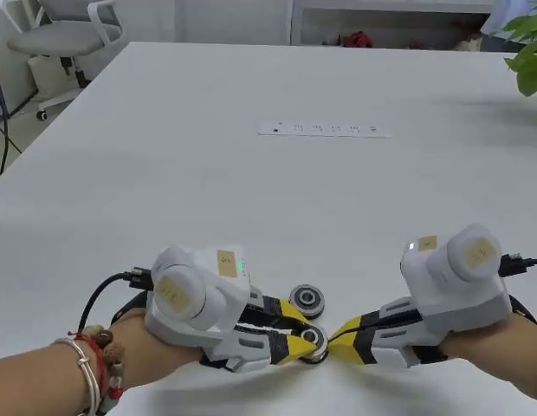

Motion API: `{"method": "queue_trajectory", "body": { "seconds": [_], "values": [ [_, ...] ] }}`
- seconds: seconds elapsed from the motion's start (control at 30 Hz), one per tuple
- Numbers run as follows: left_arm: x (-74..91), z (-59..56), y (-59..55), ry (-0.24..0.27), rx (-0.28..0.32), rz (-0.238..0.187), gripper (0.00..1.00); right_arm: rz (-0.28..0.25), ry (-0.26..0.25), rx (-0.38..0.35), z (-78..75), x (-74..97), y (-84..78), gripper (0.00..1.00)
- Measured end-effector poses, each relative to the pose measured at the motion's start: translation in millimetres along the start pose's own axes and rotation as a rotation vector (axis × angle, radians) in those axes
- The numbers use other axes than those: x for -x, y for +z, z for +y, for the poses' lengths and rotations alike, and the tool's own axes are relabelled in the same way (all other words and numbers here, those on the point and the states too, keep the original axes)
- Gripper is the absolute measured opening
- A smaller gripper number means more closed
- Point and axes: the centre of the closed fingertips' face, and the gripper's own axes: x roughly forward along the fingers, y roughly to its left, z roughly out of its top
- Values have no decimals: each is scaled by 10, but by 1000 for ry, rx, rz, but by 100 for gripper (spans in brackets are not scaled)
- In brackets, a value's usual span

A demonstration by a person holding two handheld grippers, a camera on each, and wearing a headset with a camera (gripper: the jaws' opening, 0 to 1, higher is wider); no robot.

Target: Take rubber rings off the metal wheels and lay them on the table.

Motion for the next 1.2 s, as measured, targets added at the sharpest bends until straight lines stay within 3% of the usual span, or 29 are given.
{"method": "queue_trajectory", "body": {
  "seconds": [0.43,0.73,1.0,1.2],
  "values": [
    [0,-10,-5,4,4,-5,14,-47,21,-145,-20,52,30,0],
    [14,-26,-15,9,8,-6,14,-61,33,-205,0,50,34,0],
    [17,-25,-21,12,11,-6,14,-92,48,-240,-1,93,111,0],
    [17,-17,-26,13,13,-7,14,-86,46,-237,6,93,114,0]
  ]
}}
